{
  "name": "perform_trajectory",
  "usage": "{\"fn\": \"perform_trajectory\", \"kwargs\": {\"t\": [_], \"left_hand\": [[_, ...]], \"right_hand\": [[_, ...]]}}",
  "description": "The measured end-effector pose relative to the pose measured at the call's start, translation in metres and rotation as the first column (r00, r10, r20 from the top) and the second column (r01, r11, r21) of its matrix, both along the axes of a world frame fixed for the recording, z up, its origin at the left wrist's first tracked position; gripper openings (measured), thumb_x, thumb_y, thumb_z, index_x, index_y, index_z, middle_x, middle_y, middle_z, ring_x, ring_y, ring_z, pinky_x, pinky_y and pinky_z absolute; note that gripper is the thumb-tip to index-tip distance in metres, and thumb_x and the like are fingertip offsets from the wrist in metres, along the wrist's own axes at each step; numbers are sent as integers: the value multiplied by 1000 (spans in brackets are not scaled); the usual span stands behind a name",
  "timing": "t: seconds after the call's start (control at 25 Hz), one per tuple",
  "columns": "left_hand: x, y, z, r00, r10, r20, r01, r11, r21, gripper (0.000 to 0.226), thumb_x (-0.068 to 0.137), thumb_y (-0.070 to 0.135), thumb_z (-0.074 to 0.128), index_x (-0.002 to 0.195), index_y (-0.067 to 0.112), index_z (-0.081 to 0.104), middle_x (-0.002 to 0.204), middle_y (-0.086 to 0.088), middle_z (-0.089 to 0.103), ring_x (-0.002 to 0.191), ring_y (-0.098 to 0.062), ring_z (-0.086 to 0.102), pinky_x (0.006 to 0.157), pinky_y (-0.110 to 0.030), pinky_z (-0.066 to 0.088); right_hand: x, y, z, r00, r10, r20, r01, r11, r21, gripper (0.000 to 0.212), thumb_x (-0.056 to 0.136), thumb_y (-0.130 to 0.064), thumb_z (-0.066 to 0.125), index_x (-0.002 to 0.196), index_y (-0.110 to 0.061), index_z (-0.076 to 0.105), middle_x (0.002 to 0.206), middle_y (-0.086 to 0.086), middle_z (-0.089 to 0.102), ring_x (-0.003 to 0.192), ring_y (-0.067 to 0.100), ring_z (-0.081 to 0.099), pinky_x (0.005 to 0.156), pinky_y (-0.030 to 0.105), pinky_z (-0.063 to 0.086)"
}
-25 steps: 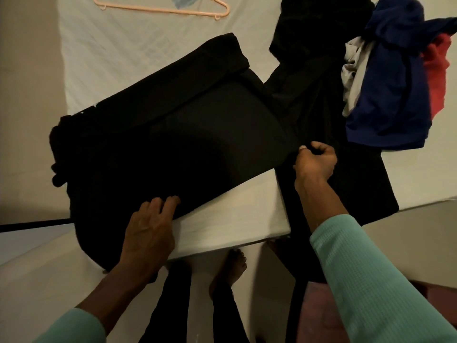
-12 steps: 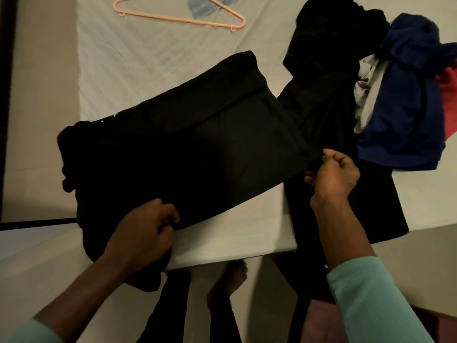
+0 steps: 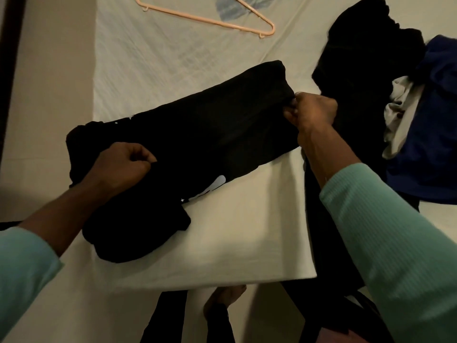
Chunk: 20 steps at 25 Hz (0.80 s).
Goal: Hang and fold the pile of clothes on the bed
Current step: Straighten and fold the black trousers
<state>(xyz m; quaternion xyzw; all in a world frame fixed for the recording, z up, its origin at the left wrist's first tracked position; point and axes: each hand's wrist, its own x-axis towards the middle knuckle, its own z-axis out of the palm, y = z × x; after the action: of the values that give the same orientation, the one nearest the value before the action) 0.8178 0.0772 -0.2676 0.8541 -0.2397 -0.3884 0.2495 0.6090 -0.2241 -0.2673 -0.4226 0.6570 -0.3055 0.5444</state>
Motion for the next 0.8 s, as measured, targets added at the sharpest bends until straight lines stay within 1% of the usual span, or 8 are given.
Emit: {"fn": "perform_trajectory", "kwargs": {"t": [0.08, 0.2, 0.32, 0.4, 0.52, 0.56, 0.68, 0.8], "left_hand": [[1, 1, -8, 1000, -14, 28, 14, 1000, 1, 25, 92, 2, 64, 90, 24, 75, 94, 4, 75, 82, -11, 67, 71, -27, 48], [-5, 5, -10, 994, 53, 99, -50, 998, -33, 21, 93, 7, 66, 95, 26, 72, 98, 7, 72, 89, -13, 66, 76, -30, 46], [-28, 7, -8, 901, -14, 433, 69, 991, -113, 23, 93, 14, 66, 115, 22, 67, 112, -3, 63, 106, -26, 60, 90, -41, 46], [-46, -4, -7, 851, -90, 518, 190, 971, -144, 26, 92, 25, 61, 118, 20, 64, 114, -5, 60, 109, -29, 58, 94, -49, 48], [-62, -45, -14, 879, -137, 457, 240, 955, -174, 30, 94, 35, 58, 119, 20, 65, 112, -4, 63, 107, -28, 61, 94, -51, 51], [-65, -63, -18, 882, -149, 446, 254, 950, -184, 29, 96, 36, 59, 119, 19, 65, 112, -4, 63, 107, -28, 61, 93, -52, 51], [-76, -130, -26, 891, -176, 419, 290, 930, -226, 29, 99, 42, 58, 118, 21, 65, 109, -4, 64, 103, -26, 63, 92, -48, 52], [-84, -202, -27, 912, -228, 342, 298, 940, -167, 34, 100, 50, 57, 116, 22, 67, 107, 0, 69, 104, -21, 65, 88, -35, 48]], "right_hand": [[6, 3, -20, 972, 191, -136, -199, 979, -43, 11, 98, -26, 67, 99, -17, 73, 97, 2, 74, 91, 19, 73, 85, 31, 61], [-5, 24, -39, 814, 406, -415, -505, 848, -160, 46, 99, -33, 66, 142, -20, 58, 133, -2, 63, 117, 9, 61, 103, 23, 47], [-13, 53, -53, 661, 468, -587, -704, 657, -269, 55, 102, -33, 58, 153, -18, 45, 156, 6, 44, 143, 21, 44, 119, 36, 37], [-19, 63, -62, 631, 288, -721, -652, 700, -291, 56, 103, -40, 52, 153, -18, 43, 157, 8, 42, 146, 26, 38, 120, 43, 32], [-35, 53, -57, 615, -33, -788, -275, 927, -254, 57, 101, -47, 51, 150, -18, 46, 145, 11, 49, 134, 32, 45, 107, 45, 38], [-43, 48, -55, 613, -41, -789, -231, 946, -229, 55, 101, -47, 52, 147, -17, 49, 140, 12, 53, 130, 32, 48, 103, 44, 41], [-61, 41, -57, 670, 47, -741, -322, 917, -233, 37, 100, -38, 58, 133, -21, 59, 112, 4, 70, 111, 27, 62, 93, 39, 50], [-71, 37, -54, 806, -9, -591, -208, 931, -298, 20, 100, -22, 60, 119, -23, 65, 82, -11, 64, 90, 18, 67, 89, 38, 56]]}}
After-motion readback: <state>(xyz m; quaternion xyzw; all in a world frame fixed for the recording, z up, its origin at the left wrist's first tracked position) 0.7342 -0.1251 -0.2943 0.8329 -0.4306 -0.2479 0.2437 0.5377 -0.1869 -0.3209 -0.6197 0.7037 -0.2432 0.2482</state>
